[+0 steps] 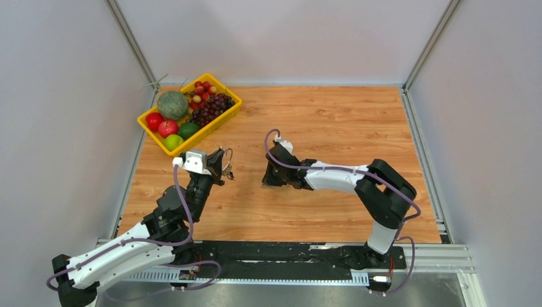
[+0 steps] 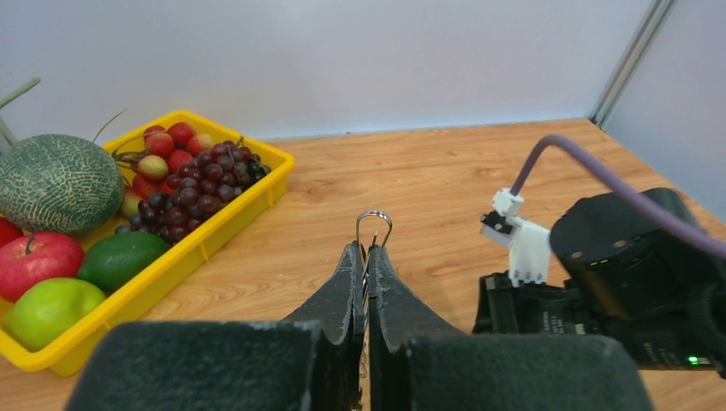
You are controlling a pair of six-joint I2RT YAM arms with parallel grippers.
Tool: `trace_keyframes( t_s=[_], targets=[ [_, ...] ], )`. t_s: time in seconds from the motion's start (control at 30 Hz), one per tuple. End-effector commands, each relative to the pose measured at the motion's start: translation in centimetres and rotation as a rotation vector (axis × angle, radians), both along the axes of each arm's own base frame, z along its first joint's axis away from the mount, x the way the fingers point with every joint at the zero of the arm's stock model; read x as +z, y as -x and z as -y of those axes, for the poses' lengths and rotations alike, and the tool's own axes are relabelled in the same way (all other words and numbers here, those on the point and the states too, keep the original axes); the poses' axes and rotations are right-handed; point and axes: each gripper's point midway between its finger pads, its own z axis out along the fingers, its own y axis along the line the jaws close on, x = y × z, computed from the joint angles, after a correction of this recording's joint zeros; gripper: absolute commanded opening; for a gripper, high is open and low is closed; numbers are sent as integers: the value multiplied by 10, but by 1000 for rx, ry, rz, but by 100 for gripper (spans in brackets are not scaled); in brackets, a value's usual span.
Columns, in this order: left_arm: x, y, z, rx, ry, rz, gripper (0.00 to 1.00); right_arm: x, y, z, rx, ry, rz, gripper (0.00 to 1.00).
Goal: Put the keys on the keyring
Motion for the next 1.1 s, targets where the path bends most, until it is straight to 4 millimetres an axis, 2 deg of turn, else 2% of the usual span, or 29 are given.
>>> trace_keyframes(
  t_s=[0.0, 0.03, 0.23, 0.33, 0.5, 0.63, 0.9, 1.07],
  targets=[
    [9, 2, -1, -10, 50, 19, 0, 63, -9, 0, 43, -101, 175, 0],
    [9, 3, -1, -11, 52, 20, 0, 75, -6, 2, 61, -115, 202, 0],
    [12, 4, 2, -35, 58, 24, 0, 116, 3, 22, 160, -108, 371, 0],
    [13, 6, 5, -52, 60, 26, 0, 145, 7, 30, 211, -118, 465, 0],
    [16, 9, 12, -96, 68, 32, 0, 193, 20, 37, 326, -135, 607, 0],
    [19, 11, 17, -128, 70, 37, 0, 222, 37, 40, 437, -160, 686, 0],
    [25, 17, 25, -189, 76, 49, 0, 264, 60, 38, 606, -128, 857, 0],
    [27, 20, 31, -224, 75, 52, 0, 284, 77, 33, 738, -53, 1040, 0]
  ],
)
